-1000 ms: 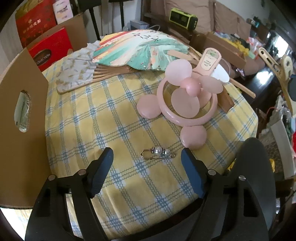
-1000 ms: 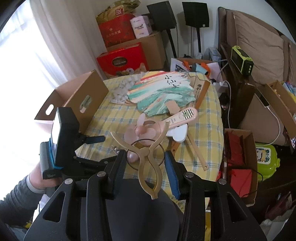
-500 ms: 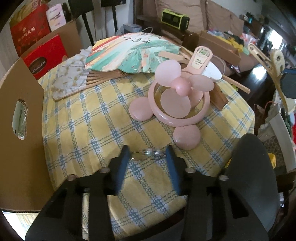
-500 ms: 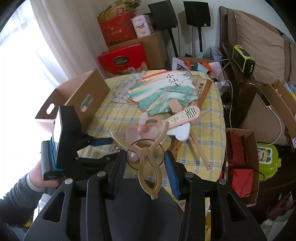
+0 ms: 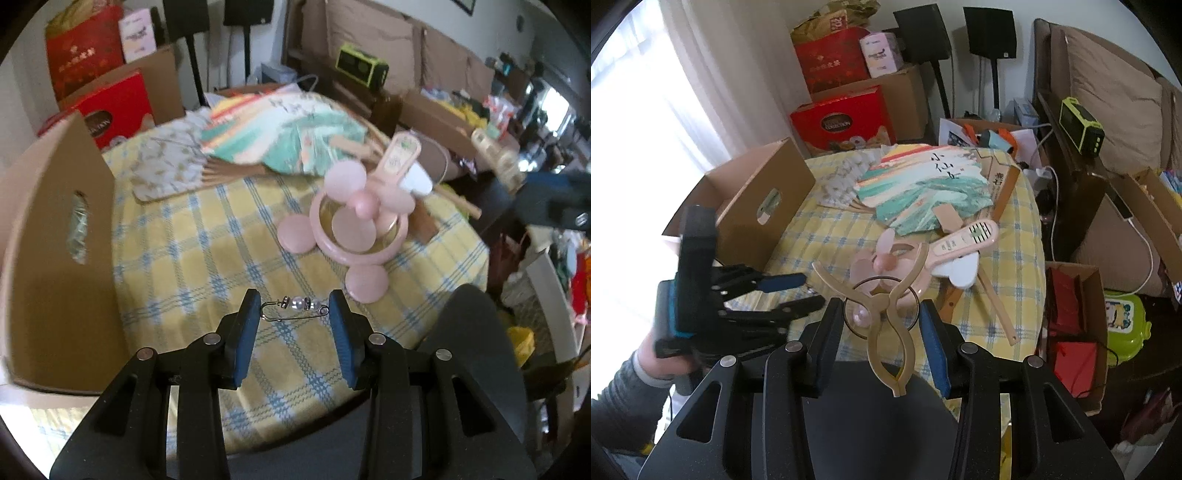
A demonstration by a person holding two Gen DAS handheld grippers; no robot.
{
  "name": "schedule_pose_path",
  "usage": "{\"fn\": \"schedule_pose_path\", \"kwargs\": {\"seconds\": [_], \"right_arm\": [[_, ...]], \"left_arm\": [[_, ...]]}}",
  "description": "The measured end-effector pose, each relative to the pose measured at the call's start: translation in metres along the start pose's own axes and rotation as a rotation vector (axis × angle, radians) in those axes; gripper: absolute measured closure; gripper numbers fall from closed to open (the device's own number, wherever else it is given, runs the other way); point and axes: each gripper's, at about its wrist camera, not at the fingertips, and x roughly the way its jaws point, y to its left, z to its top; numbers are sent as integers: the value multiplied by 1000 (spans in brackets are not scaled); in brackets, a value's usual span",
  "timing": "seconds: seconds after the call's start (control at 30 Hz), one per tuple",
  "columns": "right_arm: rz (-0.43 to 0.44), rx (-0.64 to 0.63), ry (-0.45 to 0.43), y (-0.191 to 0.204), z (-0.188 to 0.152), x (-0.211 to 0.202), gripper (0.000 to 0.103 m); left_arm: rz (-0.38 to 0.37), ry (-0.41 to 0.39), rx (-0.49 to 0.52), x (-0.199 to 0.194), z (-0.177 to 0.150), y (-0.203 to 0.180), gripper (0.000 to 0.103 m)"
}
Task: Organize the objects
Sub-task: 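Grasp the metal keychain clasp with the left tool while the right tool holds the beige clip, then carry the clasp and beige clip over the box with both tools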
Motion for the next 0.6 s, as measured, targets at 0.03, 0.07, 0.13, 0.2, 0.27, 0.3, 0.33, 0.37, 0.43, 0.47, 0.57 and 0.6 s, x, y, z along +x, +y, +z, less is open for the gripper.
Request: {"fn": "schedule_pose_path", "kwargs": {"seconds": [0.03,0.07,0.13,0.2,0.27,0.3,0.33,0.37,0.43,0.47,0.57,0.6], "right_arm": [[-2,-3,-3,2,1,0,61],[-3,-7,-6,4,3,0,61],[-11,-15,-16,8,7,0,61],[-22,-24,-29,12,11,0,61],[-27,-27,-40,16,14,1,61],[-31,-28,-45,18,16,2,61],[-36,-29,-50,20,18,2,61],[-41,-30,-57,23,20,3,61],[-44,-34,-68,28,22,3,61],[-48,-37,-74,31,24,4,61],[-67,-43,-94,39,28,5,61],[-71,-47,-100,42,29,5,61]], "left_arm": [[1,-11,-5,-5,1,0,68],[1,-25,-9,-11,2,1,68],[6,-54,-24,-24,6,4,68],[9,-83,-42,-37,9,7,68],[19,-104,-58,-47,11,8,68],[26,-115,-66,-52,12,9,68],[35,-126,-75,-57,13,11,68],[42,-136,-82,-61,13,12,68],[60,-156,-101,-70,15,15,68],[68,-164,-112,-73,15,17,68],[81,-183,-157,-81,15,27,68],[76,-187,-172,-83,15,30,68]]}}
